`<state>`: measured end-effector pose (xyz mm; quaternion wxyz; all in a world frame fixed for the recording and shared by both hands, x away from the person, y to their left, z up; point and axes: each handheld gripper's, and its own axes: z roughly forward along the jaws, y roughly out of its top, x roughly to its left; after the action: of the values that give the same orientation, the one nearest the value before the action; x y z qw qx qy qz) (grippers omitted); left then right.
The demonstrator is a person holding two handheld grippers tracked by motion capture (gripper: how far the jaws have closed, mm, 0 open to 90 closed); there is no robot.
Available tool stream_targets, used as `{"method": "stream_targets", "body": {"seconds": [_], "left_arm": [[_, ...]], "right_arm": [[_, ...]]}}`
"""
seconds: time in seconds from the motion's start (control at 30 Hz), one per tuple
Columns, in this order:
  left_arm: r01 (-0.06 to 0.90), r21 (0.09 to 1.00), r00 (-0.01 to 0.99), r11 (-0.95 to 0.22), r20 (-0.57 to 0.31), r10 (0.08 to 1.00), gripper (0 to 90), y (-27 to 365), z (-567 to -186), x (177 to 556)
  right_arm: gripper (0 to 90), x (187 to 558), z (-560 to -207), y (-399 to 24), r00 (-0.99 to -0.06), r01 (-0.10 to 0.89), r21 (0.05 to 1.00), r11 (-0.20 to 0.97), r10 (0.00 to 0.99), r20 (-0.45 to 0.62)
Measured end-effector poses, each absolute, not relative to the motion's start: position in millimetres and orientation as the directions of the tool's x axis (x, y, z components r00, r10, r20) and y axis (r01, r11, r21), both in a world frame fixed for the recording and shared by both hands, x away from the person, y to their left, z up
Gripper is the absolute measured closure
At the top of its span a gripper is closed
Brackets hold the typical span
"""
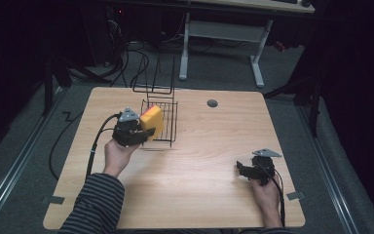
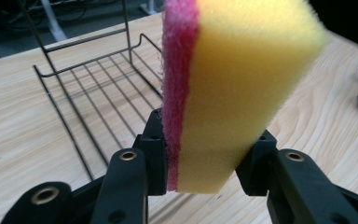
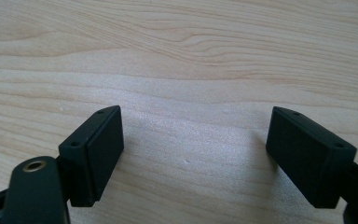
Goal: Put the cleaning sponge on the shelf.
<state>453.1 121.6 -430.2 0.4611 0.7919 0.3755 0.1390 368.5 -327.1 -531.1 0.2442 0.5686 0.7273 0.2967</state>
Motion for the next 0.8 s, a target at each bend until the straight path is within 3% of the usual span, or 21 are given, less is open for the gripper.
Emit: {"method": "stream_targets", "body": {"seconds": [0.8], "left_arm": [[0.487, 0.829, 0.625, -0.273, -0.113, 0.772, 61.4, 105.2, -449.2, 490.3]], "right_arm": [[19.0, 368.7, -531.3, -327.3, -0.238, 0.678, 0.713, 0.181, 0.971, -0.020]]}}
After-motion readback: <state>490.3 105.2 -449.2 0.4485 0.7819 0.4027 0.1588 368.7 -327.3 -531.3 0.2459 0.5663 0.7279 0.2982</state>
